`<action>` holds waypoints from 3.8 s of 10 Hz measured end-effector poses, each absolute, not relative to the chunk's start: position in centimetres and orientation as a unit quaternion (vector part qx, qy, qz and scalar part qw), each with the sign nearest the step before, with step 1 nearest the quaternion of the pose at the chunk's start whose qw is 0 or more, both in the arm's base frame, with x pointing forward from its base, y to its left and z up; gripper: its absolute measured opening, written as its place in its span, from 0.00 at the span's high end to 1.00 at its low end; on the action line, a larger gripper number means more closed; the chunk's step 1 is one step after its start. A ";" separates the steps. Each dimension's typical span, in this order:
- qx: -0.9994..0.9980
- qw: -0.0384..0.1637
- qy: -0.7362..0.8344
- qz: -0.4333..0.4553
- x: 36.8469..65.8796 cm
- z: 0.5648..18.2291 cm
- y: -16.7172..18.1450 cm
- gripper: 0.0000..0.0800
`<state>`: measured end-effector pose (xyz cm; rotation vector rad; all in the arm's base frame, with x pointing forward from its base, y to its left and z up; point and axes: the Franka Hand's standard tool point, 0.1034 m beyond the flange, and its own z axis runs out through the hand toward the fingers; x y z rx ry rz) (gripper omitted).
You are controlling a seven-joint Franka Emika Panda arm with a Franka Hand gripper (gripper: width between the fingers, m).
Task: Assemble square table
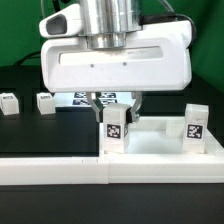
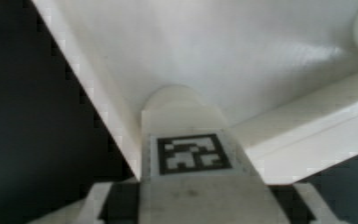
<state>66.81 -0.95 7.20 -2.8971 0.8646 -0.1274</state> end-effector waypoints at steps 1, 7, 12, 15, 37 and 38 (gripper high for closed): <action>-0.930 0.062 0.360 -0.042 66.8 7.2 -1.1 0.63; -0.645 0.119 0.755 0.012 66.7 6.9 -0.3 0.63; -0.682 0.115 0.723 0.005 66.7 7.0 -0.3 0.35; -0.810 0.106 0.577 -0.025 66.3 6.8 0.7 0.20; -0.685 0.113 0.719 0.026 66.4 6.7 -0.8 0.63; -0.666 0.111 0.737 0.029 66.4 6.7 -0.8 0.63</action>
Offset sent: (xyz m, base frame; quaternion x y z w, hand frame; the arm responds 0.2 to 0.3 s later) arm 0.0060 0.0191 0.0000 0.0203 -0.0608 0.4290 0.9010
